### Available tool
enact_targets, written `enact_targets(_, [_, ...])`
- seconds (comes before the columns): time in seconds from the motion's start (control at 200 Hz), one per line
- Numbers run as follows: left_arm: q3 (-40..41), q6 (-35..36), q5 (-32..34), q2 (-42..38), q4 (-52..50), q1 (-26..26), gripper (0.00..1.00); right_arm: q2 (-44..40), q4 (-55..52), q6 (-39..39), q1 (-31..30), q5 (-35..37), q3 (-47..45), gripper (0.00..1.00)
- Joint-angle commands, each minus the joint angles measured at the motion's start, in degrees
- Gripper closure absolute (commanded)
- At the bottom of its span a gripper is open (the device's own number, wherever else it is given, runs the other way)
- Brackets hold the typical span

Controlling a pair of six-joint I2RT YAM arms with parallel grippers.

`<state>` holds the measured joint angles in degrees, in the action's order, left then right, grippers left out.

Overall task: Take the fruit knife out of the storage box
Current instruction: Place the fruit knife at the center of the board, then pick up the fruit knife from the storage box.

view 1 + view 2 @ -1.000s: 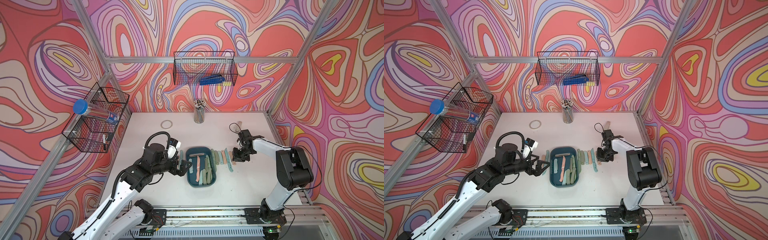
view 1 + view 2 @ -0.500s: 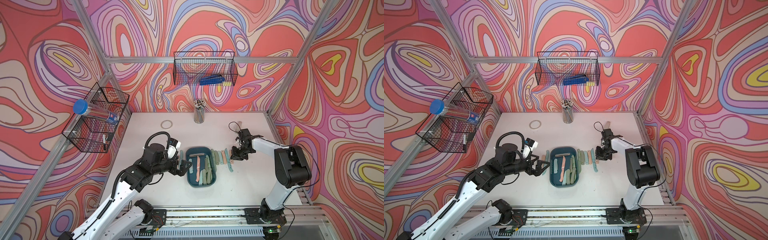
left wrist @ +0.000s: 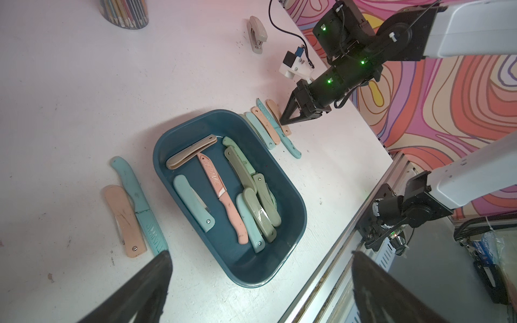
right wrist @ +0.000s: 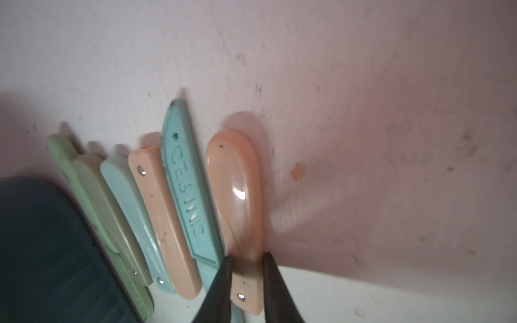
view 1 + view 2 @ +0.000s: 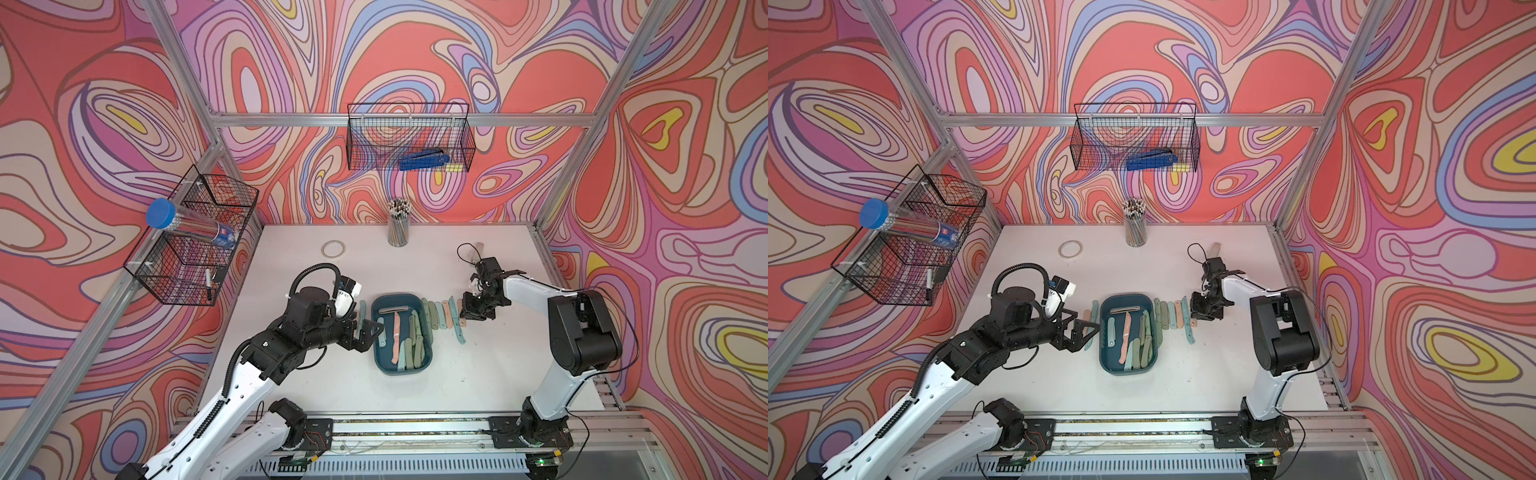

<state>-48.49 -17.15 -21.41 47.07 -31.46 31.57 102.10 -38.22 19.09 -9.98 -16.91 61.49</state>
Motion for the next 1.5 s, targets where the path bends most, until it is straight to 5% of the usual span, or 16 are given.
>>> enact_targets(0.0, [-1.30,0.10,1.03,-0.07,-0.07,0.24,0.00,-3.56,-0.40,0.72,-0.15,1.61,0.21,0.75])
enact_targets(0.325, [-1.65,-0.47,3.32,0.71,-1.03,0.33,0.00,-18.49,1.06,5.45,-0.23,1.76,-2.42,0.67])
enact_targets(0.471, [-0.65,-3.67,12.68,1.49,-0.86,1.03,0.00,-23.34,0.38,6.10,-0.25,3.26,-4.28,0.67])
enact_targets(1.027, [-7.29,-11.68,24.42,29.18,5.72,15.25,0.00,-27.55,-3.57,5.90,-0.23,4.97,-5.94,0.64])
enact_targets(1.272, [-10.49,-15.40,25.64,38.33,8.12,17.91,0.09,-30.64,-4.96,8.22,-0.22,9.59,-6.64,0.34])
enact_targets(1.497, [-10.74,-19.31,27.52,42.92,10.54,18.13,0.26,-30.36,-2.91,8.68,-0.24,5.87,-7.65,0.29])
